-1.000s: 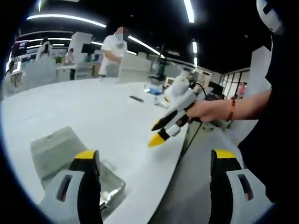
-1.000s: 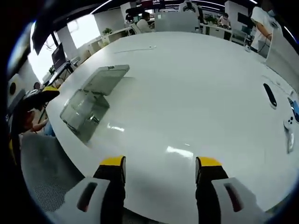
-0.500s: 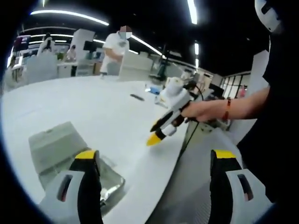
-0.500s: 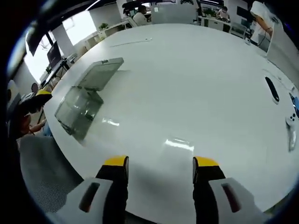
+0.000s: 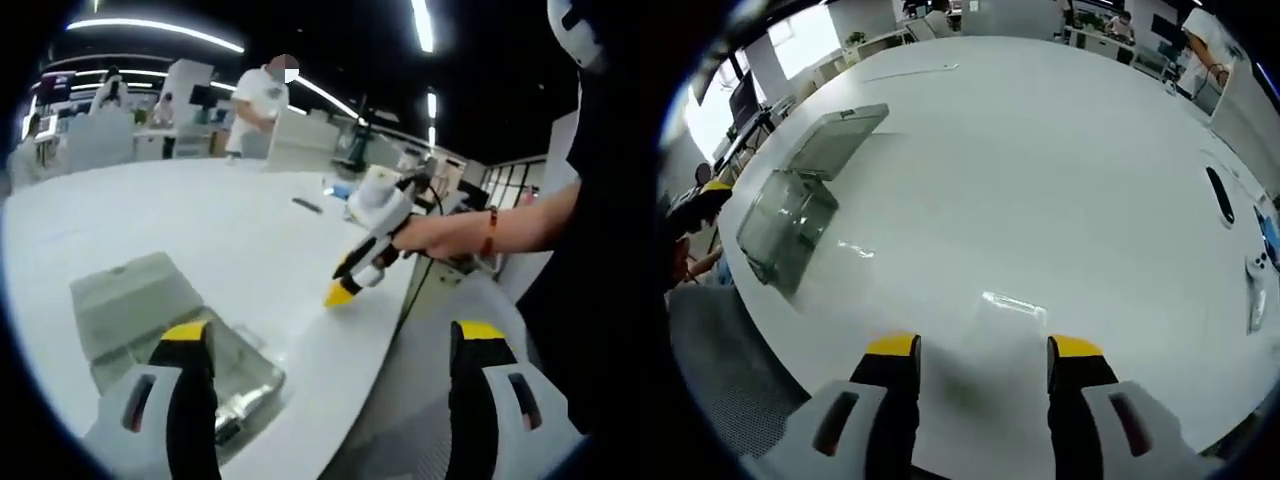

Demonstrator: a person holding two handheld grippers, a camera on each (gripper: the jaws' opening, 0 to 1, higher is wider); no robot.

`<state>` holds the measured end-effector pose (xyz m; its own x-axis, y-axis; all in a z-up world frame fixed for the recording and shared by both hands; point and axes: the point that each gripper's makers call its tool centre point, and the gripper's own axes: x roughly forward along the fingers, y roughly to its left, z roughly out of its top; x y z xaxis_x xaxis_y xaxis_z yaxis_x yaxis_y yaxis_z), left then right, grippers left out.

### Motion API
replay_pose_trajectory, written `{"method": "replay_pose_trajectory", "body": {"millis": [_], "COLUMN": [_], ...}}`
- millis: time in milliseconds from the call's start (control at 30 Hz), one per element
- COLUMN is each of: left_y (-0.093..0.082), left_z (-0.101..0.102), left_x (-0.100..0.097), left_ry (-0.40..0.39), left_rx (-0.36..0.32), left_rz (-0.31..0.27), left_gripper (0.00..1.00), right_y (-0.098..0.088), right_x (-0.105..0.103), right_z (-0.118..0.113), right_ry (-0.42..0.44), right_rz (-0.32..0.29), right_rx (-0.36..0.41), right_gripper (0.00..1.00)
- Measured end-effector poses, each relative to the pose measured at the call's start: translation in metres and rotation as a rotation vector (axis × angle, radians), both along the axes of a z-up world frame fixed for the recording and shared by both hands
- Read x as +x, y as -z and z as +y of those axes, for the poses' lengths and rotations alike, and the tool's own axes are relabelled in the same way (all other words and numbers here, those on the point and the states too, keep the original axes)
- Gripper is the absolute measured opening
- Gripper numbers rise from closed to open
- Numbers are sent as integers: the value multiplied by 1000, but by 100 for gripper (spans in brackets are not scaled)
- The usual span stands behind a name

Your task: Insert the divider into the dual guide fixture by aligning both edges with the guide slots and pushing it downward to the bottom, including one-sided entry, uneven engagement, binding, and posture correction.

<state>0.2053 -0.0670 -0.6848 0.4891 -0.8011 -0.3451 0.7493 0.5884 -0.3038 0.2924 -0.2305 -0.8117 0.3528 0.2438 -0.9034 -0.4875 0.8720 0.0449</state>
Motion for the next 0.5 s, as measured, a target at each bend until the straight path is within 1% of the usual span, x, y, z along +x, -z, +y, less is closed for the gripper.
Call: {"method": "replay_pose_trajectory", "body": {"millis": [33, 167, 333, 500], "left_y": [0, -1, 0, -1], "left_z": [0, 0, 3, 5], "left_x": [0, 0, 2, 2], "left_ry": [-2, -2, -18, -27], "left_rx": [-2, -10, -8, -15], "left_rz": [1, 0, 6, 5], "left_gripper": [96, 96, 96, 96], "right_y": [0, 1, 5, 9], "right_x": [2, 2, 6, 6], "right_z": [-1, 1, -3, -2], "right_ry": [0, 6, 6, 8], "right_rz": [-9, -1, -10, -1], "right_rx": [-12, -11, -54, -55], "right_gripper": [47, 45, 44, 44]}}
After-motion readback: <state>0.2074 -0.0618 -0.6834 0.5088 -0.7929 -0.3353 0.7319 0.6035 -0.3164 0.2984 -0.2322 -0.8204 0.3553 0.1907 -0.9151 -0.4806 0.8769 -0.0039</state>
